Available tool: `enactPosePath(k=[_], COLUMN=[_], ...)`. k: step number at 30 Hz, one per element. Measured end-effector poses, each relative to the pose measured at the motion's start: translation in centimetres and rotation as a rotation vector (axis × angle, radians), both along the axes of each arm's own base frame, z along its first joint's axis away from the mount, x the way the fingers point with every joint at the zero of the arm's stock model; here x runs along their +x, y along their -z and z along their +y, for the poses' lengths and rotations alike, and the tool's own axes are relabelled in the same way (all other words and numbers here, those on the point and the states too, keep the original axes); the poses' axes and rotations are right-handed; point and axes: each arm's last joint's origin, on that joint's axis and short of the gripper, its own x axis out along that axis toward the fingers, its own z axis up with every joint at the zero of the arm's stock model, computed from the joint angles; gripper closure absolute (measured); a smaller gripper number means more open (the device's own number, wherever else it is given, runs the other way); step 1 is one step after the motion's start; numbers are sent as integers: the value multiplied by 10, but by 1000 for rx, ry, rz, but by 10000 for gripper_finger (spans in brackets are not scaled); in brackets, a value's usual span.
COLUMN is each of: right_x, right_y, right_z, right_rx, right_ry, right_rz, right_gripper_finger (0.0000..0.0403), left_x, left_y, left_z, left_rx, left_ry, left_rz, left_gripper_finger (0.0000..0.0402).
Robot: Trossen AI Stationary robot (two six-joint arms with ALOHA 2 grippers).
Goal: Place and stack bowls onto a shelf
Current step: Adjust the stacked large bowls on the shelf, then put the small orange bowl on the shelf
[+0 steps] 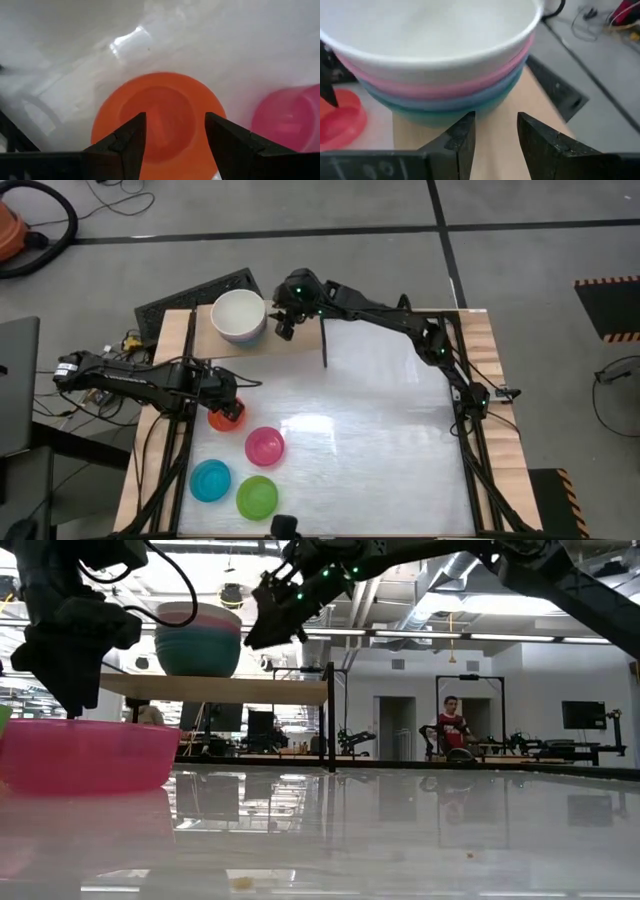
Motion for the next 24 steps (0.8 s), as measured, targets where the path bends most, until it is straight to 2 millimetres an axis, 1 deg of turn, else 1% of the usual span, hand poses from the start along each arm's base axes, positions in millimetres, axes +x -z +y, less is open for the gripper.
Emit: enactPosePath(k=[1, 4, 5, 8, 10, 12, 13, 20, 24], right_x=[-1, -16, -20, -43, -56, -68, -71, -90, -94], right_y=[-4, -17, -24, -51, -71, -84, -89, -107, -104], right_z=[0, -3, -3, -2, 1, 2, 2, 10, 15], right_rx=[-7, 1, -13, -28, -62, -64, -71, -68, -44], right_ry=[5, 27, 27, 36, 34, 42, 45, 46, 35], right_rz=[-10, 42, 33, 51, 16, 13, -2, 4, 67], right_gripper_finger=[234, 234, 234, 234, 234, 234, 234, 234, 234], left_x=[0, -4, -6, -10, -10, -9, -9, -1, 3], left_y=[0, 1, 2, 3, 3, 5, 6, 12, 19], left_z=[0, 1, 1, 1, 2, 3, 3, 4, 3], left_rx=[8, 12, 12, 14, 20, 36, 47, 21, 8], left_ry=[-5, -11, -12, -15, -11, -16, -22, -48, -28], left_rz=[2, 38, 61, 107, 113, 135, 146, 175, 249], left_gripper_finger=[216, 216, 216, 216, 216, 216, 216, 216, 216])
